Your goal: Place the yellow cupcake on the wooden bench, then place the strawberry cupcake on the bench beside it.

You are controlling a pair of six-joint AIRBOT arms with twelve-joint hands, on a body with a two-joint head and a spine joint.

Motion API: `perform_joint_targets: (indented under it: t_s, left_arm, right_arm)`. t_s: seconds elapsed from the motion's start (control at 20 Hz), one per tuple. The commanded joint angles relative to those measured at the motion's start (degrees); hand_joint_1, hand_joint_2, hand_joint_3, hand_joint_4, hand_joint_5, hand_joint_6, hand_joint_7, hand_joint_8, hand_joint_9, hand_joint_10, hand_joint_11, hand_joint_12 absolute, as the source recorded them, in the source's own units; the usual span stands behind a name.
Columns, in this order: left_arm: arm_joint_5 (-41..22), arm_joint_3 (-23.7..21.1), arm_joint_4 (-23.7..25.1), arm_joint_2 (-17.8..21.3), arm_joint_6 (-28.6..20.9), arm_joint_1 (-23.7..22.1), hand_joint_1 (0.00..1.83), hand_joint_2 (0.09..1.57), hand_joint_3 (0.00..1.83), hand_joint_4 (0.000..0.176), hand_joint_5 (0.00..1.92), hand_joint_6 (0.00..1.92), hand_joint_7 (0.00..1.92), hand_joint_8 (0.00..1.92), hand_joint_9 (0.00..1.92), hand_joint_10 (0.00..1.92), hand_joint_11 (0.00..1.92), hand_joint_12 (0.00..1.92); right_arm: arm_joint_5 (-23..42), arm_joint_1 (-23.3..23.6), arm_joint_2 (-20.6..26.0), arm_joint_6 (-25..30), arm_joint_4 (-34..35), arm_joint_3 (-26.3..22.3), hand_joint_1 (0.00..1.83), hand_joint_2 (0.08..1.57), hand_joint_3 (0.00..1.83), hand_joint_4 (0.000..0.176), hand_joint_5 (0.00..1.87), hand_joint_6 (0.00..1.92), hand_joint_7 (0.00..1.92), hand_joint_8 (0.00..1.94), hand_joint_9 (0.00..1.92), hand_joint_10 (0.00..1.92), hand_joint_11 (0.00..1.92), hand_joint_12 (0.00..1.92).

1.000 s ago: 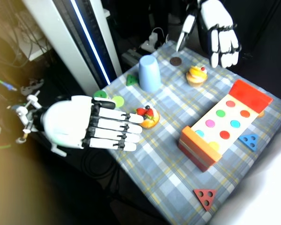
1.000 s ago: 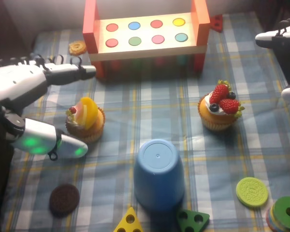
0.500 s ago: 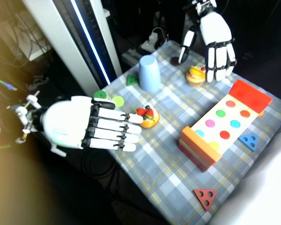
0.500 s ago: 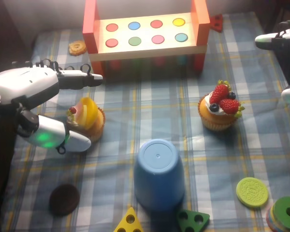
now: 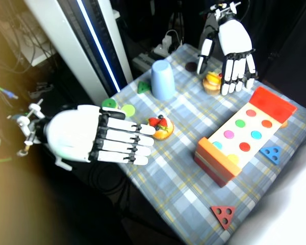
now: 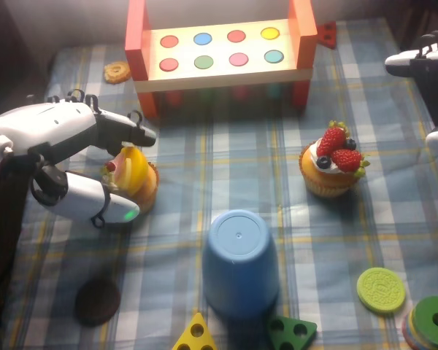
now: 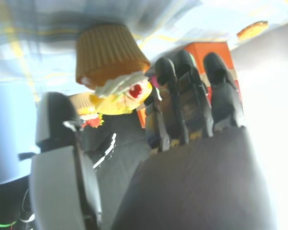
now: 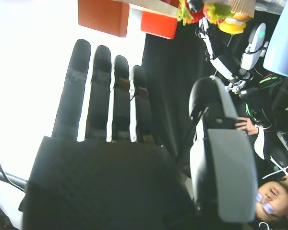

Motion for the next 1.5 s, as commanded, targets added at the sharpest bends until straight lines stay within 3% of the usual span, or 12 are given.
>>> perform_joint_targets:
  t_s: [0.0,0.15,0.2,0.4,0.45,0.5,1.1,1.25,1.3,1.35,1.4,1.45]
  left_arm:
    - [-5.47,0.25,0.43,-0.36,-0.15,-0.74,0.9,0.93,0.0,0.094,0.68,0.02,0.81,0.01,0.61,0.01,0.0,0.44]
    - [-5.51,0.5,0.03,-0.66,-0.15,-0.93,0.89,1.02,0.0,0.069,0.88,0.0,1.0,0.01,0.78,0.02,0.0,0.68]
    - [-5.75,0.5,-0.1,-0.67,-0.15,-0.98,0.99,1.08,0.0,0.153,0.99,0.73,1.1,0.01,0.88,0.02,0.0,0.77]
    - [-7.31,0.34,-0.61,-0.78,-0.15,-1.04,0.99,1.13,0.0,0.176,0.93,1.04,1.13,0.01,0.93,0.03,0.0,0.74]
    - [-7.56,0.29,-0.62,-0.77,-0.15,-1.09,1.18,1.1,0.01,0.015,0.97,0.9,1.09,0.75,0.96,0.03,0.0,0.77]
    - [-8.26,0.17,-0.64,-0.73,-0.15,-1.25,1.24,1.11,0.0,0.0,0.94,0.92,1.08,0.95,1.03,0.04,0.02,0.81]
    - [-13.51,-1.64,6.76,1.56,-6.93,-6.67,1.26,1.06,0.0,0.0,0.98,0.92,1.24,0.59,1.22,0.0,0.09,0.68]
    - [-15.17,-1.62,9.02,1.8,-7.34,-10.21,1.23,1.11,0.01,0.0,0.86,1.11,1.12,0.8,1.1,0.01,0.01,0.65]
    - [-15.3,-1.29,9.79,1.73,-7.34,-12.17,1.36,1.06,0.02,0.0,0.94,0.95,1.26,0.5,1.03,0.87,0.07,0.73]
    - [-14.99,-0.64,10.55,1.38,-7.34,-14.57,1.39,1.05,0.01,0.0,0.95,0.93,1.32,0.36,1.04,0.99,0.12,0.68]
    - [-13.99,0.8,10.86,0.2,-7.34,-16.94,1.29,1.06,0.0,0.0,0.96,0.95,1.29,0.48,1.03,0.45,0.11,0.64]
    - [-12.9,2.0,10.86,-0.83,-7.35,-18.54,1.29,1.06,0.0,0.0,0.96,0.95,1.29,0.48,1.03,0.45,0.11,0.64]
  right_arm:
    - [6.65,0.29,0.28,0.21,1.69,0.19,0.55,1.24,0.0,0.0,0.41,0.01,0.49,0.01,0.47,0.01,0.34,0.29]
    - [6.65,0.28,0.28,0.21,1.69,0.21,0.53,1.24,0.0,0.0,0.43,0.01,0.51,0.01,0.49,0.01,0.36,0.3]
    - [6.65,0.28,0.27,0.21,1.69,0.22,0.52,1.25,0.0,0.0,0.45,0.0,0.53,0.0,0.52,0.01,0.39,0.28]
    - [6.64,0.2,0.12,0.21,1.69,0.25,0.53,1.26,0.0,0.0,0.46,0.0,0.54,0.0,0.53,0.01,0.41,0.28]
    - [6.64,0.17,0.12,0.21,1.69,0.25,0.51,1.26,0.0,0.0,0.46,0.0,0.55,0.0,0.54,0.01,0.42,0.27]
    - [6.64,0.14,0.12,0.21,1.71,0.25,0.55,1.26,0.0,0.0,0.46,0.0,0.56,0.01,0.54,0.01,0.42,0.26]
    - [6.65,-0.07,0.1,0.22,1.81,0.17,0.57,1.29,0.0,0.0,0.46,0.0,0.6,0.0,0.58,0.0,0.42,0.26]
    - [6.65,-0.14,0.08,0.22,1.86,0.18,0.58,1.29,0.0,0.0,0.47,0.0,0.62,0.01,0.58,0.0,0.41,0.25]
    - [6.65,-0.15,0.02,0.22,1.88,0.2,0.57,1.29,0.0,0.0,0.48,0.0,0.64,0.01,0.59,0.0,0.43,0.25]
    - [6.65,-0.15,-0.1,0.22,1.88,0.28,0.6,1.29,0.0,0.0,0.48,0.0,0.64,0.01,0.59,0.0,0.43,0.25]
    - [6.65,-0.15,-0.31,0.22,1.88,0.38,0.63,1.29,0.0,0.0,0.47,0.0,0.64,0.01,0.59,0.0,0.43,0.25]
    - [6.65,-0.15,-0.45,0.22,1.89,0.47,0.63,1.29,0.0,0.0,0.47,0.0,0.64,0.01,0.59,0.0,0.43,0.25]
